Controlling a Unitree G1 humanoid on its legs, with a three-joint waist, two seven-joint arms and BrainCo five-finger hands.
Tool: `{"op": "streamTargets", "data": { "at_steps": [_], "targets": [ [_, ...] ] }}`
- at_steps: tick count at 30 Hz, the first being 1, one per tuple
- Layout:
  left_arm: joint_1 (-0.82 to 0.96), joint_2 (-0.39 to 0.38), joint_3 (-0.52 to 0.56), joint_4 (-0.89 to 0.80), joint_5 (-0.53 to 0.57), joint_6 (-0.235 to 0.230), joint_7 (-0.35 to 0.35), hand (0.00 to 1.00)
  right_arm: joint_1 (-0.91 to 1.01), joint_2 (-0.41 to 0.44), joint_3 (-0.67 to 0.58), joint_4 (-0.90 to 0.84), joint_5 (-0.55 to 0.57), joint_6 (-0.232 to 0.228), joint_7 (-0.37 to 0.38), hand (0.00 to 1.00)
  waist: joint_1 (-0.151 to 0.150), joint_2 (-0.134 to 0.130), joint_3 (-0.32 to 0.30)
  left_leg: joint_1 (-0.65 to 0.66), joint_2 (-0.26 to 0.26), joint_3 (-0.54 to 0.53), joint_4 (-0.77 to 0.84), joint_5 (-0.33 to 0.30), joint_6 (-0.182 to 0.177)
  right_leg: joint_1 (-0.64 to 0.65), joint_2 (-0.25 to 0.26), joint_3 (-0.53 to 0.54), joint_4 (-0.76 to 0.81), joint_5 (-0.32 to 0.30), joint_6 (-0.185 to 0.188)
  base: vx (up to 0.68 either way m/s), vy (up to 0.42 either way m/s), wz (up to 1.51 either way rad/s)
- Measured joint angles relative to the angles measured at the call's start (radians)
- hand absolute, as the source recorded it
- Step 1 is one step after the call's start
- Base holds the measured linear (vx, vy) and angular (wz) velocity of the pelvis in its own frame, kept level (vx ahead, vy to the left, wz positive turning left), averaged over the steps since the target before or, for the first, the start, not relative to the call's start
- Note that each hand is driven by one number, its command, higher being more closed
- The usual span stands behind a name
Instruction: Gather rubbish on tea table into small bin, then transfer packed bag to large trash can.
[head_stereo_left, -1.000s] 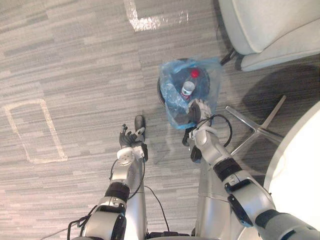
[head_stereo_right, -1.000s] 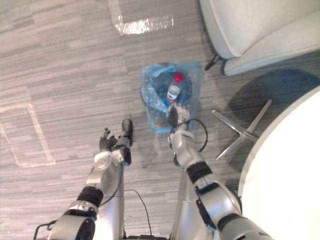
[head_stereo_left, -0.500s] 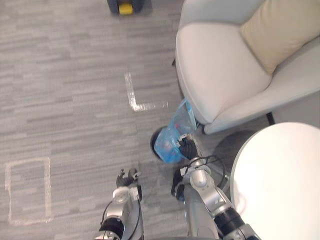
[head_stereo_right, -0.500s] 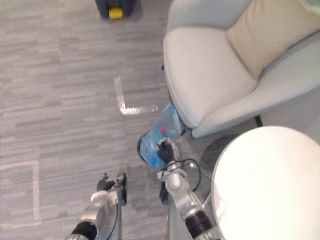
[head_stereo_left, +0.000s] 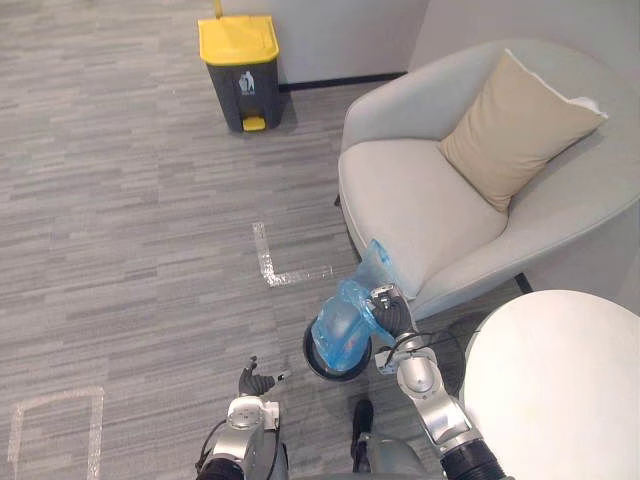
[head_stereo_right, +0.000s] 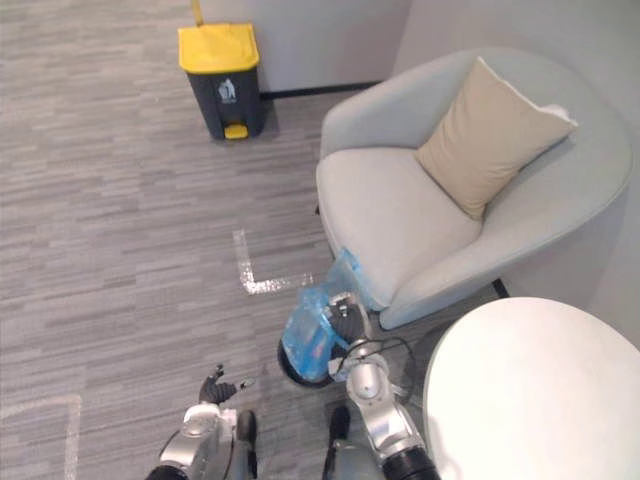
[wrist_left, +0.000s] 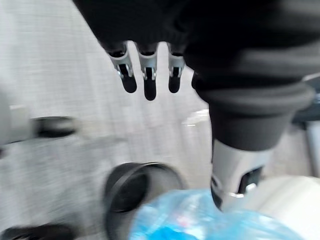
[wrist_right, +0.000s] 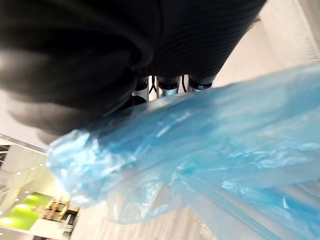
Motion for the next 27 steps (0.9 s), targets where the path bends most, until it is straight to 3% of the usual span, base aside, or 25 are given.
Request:
{"op": "streamTargets", "data": {
  "at_steps": [7, 16, 27],
  "targets": [
    [0.025, 0.077, -0.112, -0.276, 0.073, -0.020, -0.028, 0.00, -0.001, -0.094, 0.051, -0.064, 0.053, -0.019, 0.053, 1.00, -0.007, 0.005, -0.038, 0.042, -0.008, 0.002, -0.042, 0.009, 0.003, 0.033, -0.003, 0.014, -0.036, 0.015, 0.003, -0.02, 0.012, -0.04],
    [0.016, 0.128, -0.197, -0.352, 0.134, -0.044, -0.047, 0.00, -0.065, -0.142, 0.152, -0.120, 0.186, -0.035, 0.105, 1.00, -0.021, 0.008, -0.058, 0.086, -0.006, 0.012, -0.068, 0.010, 0.002, 0.062, 0.006, 0.036, -0.056, 0.021, -0.002, 0.02, -0.012, -0.08],
    [-0.039, 0.085, -0.281, -0.349, 0.204, -0.035, -0.034, 0.00, -0.164, -0.111, 0.226, -0.160, 0.323, -0.036, 0.121, 1.00, -0.026, 0.002, -0.070, 0.117, -0.001, 0.053, -0.072, 0.007, 0.004, 0.068, 0.015, 0.091, -0.068, 0.038, -0.007, -0.01, -0.010, -0.14]
  ]
}}
